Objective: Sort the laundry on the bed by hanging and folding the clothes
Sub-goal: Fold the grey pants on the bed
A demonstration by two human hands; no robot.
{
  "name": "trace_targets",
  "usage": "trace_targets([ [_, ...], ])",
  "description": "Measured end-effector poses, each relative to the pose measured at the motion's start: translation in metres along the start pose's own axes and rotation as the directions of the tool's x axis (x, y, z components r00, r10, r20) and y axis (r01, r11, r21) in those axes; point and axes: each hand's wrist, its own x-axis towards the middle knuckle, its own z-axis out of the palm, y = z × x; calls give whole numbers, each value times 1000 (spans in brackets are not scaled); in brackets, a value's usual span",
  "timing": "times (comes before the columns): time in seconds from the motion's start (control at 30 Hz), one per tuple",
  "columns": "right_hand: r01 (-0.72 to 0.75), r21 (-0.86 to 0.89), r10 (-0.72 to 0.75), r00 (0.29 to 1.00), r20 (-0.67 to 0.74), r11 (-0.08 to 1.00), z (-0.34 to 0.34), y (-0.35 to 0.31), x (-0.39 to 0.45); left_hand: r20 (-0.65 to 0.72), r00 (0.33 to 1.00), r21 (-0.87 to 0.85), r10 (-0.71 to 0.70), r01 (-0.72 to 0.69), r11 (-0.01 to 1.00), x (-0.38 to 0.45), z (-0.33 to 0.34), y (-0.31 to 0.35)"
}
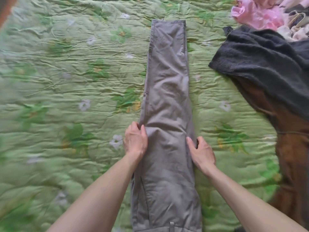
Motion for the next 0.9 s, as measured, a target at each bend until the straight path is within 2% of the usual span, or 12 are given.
trace_targets([
  [0.07, 6, 8, -6, 1000, 17, 1000, -3, 12, -18, -23, 999, 108, 26, -24, 994, -29, 1, -7],
  [0.13, 23, 14, -23, 1000, 1, 1000, -2, 27, -44, -21, 999, 72, -47, 48, 996, -60, 1, -20],
  [0.3, 74, -4, -74, 997, 27, 997, 19, 57, -98, 162, 961, 79, -222, 212, 974, -112, 0, -69],
  [0.4, 39, 189, -70, 984, 161, 981, 26, 56, -104, 323, 928, -218, -184, 262, 940, -114, -7, -92],
  [0.5, 76, 410, -114, 991, 70, 909, 21, 67, -110, 425, 896, -434, -129, 327, 840, -112, -13, -104],
  [0.57, 30, 370, -56, 997, 61, 929, 21, 84, -115, 397, 913, -374, -95, 255, 891, -112, -13, -109],
  [0.63, 6, 242, -25, 997, 79, 970, 23, 96, -119, 300, 953, -173, -35, 90, 981, -113, -9, -112],
  [0.7, 180, 41, -180, 983, -20, 983, 25, 103, -118, 136, 987, 102, 85, -99, 990, -118, -8, -113],
  [0.73, 332, -107, -341, 936, -89, 937, 23, 105, -117, 80, 979, 203, 189, -202, 958, -122, -9, -115],
  [0.8, 632, -385, -715, 690, -116, 673, 15, 110, -111, 16, 854, 363, 520, -490, 793, -129, -12, -127],
  [0.87, 812, -498, -903, 412, 121, 304, 4, 122, -106, 159, 577, 465, 801, -760, 455, -131, -20, -140],
  [0.9, 848, -509, -908, 319, 273, 145, -2, 130, -104, 293, 417, 464, 860, -849, 254, -129, -25, -147],
])
